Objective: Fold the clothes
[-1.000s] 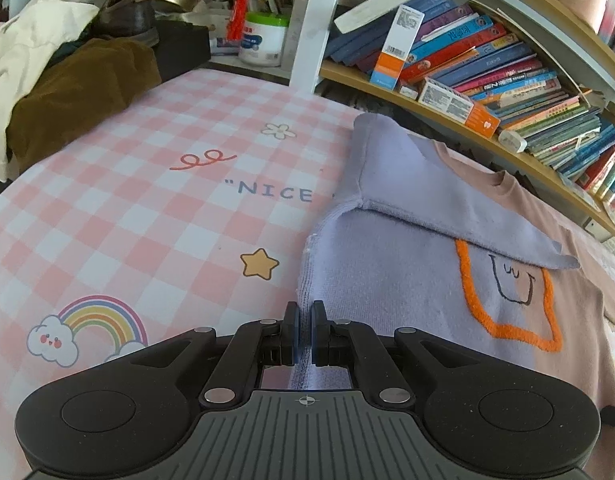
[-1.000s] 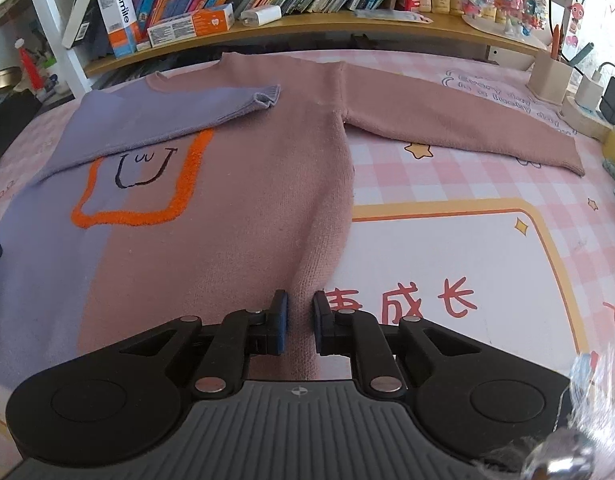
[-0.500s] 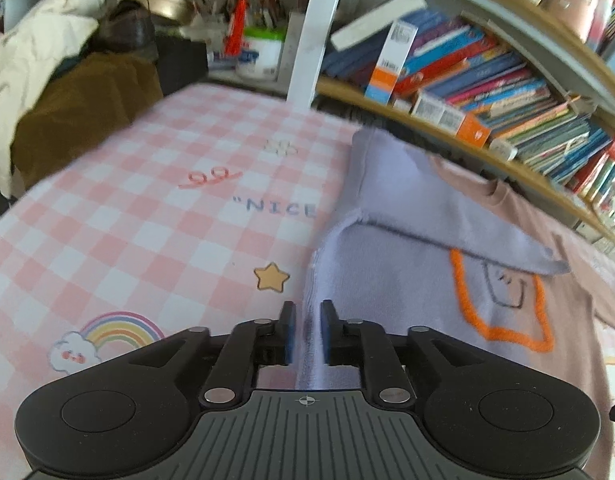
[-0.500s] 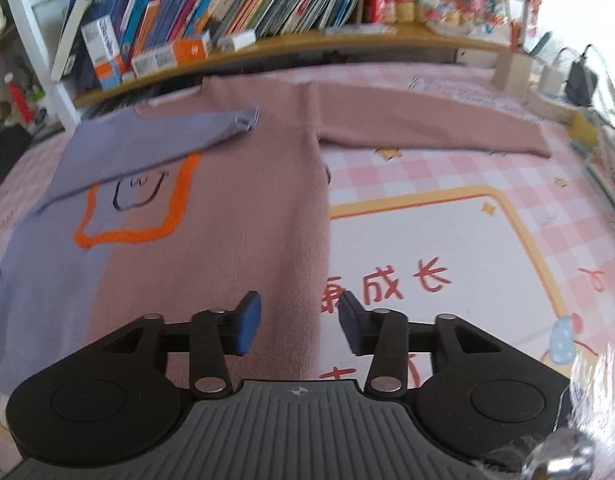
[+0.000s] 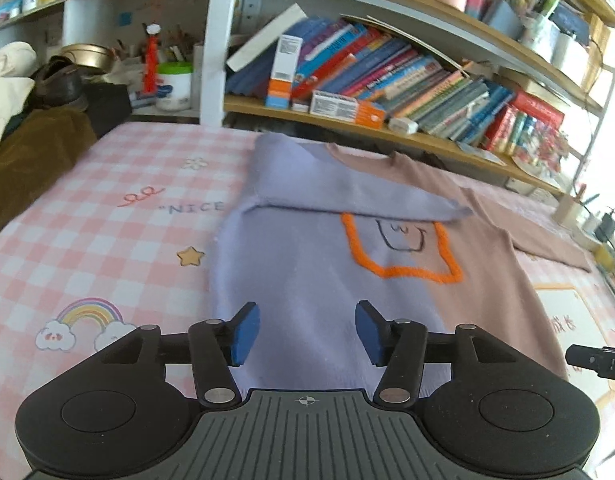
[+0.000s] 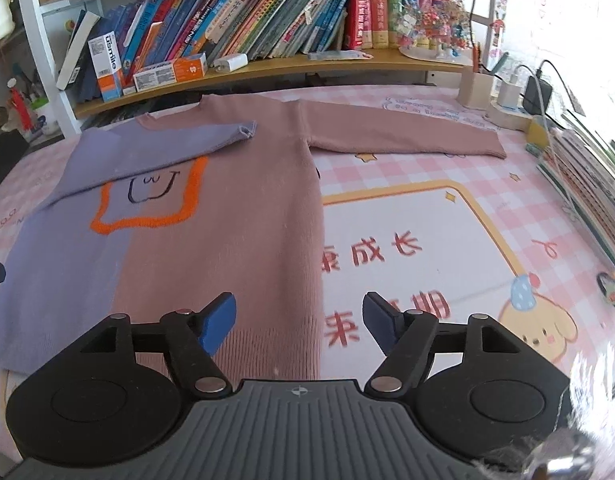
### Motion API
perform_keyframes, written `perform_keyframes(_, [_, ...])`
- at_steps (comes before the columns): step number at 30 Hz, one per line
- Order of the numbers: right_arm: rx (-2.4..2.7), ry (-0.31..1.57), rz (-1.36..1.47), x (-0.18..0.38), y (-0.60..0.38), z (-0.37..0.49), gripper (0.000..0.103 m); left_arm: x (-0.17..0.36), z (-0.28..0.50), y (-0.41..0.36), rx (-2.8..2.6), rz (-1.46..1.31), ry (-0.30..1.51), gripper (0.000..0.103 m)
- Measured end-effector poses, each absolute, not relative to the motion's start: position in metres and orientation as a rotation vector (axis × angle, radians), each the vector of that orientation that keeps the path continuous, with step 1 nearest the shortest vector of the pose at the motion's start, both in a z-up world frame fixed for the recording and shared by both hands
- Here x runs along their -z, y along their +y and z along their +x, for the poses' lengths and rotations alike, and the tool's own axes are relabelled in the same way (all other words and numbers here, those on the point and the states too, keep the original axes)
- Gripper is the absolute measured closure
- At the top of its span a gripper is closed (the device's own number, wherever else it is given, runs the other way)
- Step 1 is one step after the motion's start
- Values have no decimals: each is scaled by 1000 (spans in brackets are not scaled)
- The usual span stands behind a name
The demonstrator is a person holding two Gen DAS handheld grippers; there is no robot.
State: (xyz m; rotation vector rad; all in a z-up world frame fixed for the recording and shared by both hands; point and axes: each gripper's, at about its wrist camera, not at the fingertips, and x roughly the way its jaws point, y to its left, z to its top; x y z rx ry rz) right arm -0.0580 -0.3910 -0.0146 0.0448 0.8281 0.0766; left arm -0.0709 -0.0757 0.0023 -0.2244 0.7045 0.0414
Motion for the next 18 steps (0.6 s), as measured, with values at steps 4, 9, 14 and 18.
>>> perform_keyframes(4, [-39, 833, 43, 15, -392, -74, 33, 4, -73, -73, -22, -244, 725, 45])
perform_keyframes(9, [13, 826, 50, 13, -397, -90, 28, 8, -72, -78, 31, -237, 744, 41])
perform_keyframes(14, [49, 822, 64, 12, -403, -97, 28, 9, -69, -88, 79, -211, 753, 31])
perform_keyframes(18, [62, 818, 72, 11, -406, -96, 28, 10, -64, -92, 78, -201, 763, 27])
